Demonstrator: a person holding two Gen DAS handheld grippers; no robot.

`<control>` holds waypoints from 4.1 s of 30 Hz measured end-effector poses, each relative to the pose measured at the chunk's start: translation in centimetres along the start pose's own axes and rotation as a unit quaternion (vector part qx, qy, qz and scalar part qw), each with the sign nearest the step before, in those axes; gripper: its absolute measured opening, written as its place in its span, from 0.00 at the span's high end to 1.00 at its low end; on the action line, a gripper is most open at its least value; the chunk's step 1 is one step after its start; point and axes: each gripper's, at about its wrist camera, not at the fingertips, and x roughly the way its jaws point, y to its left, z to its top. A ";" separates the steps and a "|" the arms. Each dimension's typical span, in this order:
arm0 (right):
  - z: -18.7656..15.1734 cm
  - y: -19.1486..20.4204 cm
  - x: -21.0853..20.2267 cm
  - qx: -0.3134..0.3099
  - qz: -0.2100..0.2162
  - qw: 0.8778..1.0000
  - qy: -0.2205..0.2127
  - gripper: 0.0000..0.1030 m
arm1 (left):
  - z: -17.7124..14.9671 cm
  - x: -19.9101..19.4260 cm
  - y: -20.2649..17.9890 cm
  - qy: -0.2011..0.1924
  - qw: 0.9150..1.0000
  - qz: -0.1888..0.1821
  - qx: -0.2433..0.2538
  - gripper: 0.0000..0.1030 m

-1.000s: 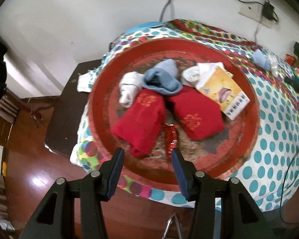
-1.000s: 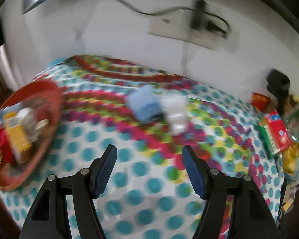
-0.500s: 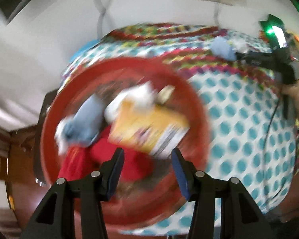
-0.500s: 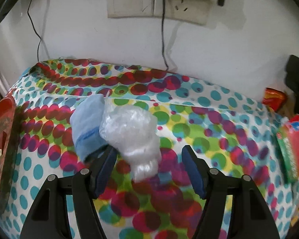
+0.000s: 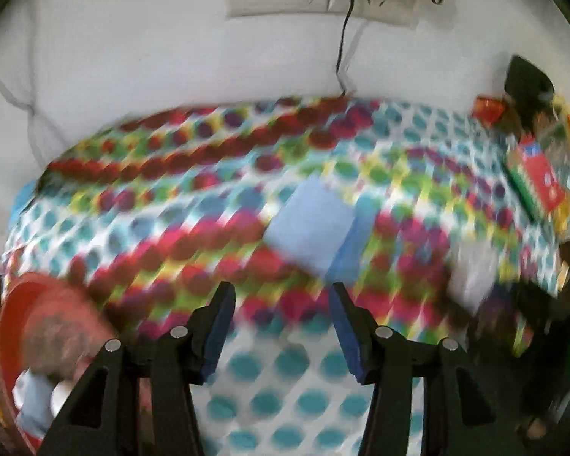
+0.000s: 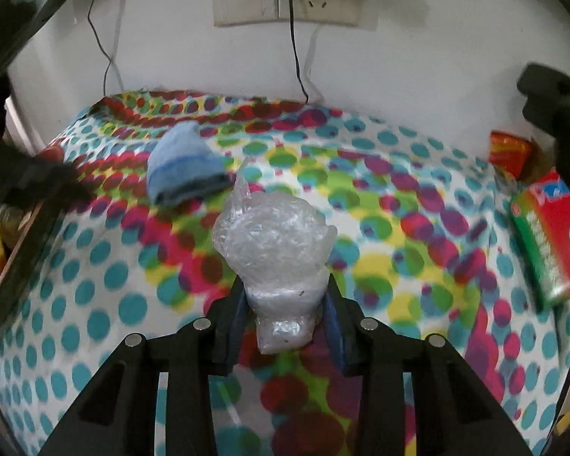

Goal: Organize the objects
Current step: 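Move the right tool to the clear plastic bag and grasp it, then grasp the light blue sock with the left tool while the right tool lifts the plastic bag, then carry the light blue sock in the left tool into the red tray and release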

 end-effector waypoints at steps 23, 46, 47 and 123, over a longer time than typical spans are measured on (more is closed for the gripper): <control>-0.1 0.3 -0.1 -0.021 -0.005 1.000 -0.001 0.62 | 2.0 3.6 -2.0 -0.016 1.000 0.014 -0.017 0.67; -0.2 0.3 -0.3 -0.021 -0.007 1.000 -0.001 0.60 | -3.5 -3.5 0.1 -0.014 1.000 0.023 0.002 0.67; -0.1 0.3 -0.3 -0.021 -0.007 1.000 -0.001 0.60 | -3.7 -3.7 0.3 -0.015 1.000 0.024 0.002 0.67; -0.5 -1.3 -0.4 -0.021 -0.023 1.000 0.000 0.42 | -14.4 -10.1 29.7 0.006 0.976 0.114 -0.186 0.49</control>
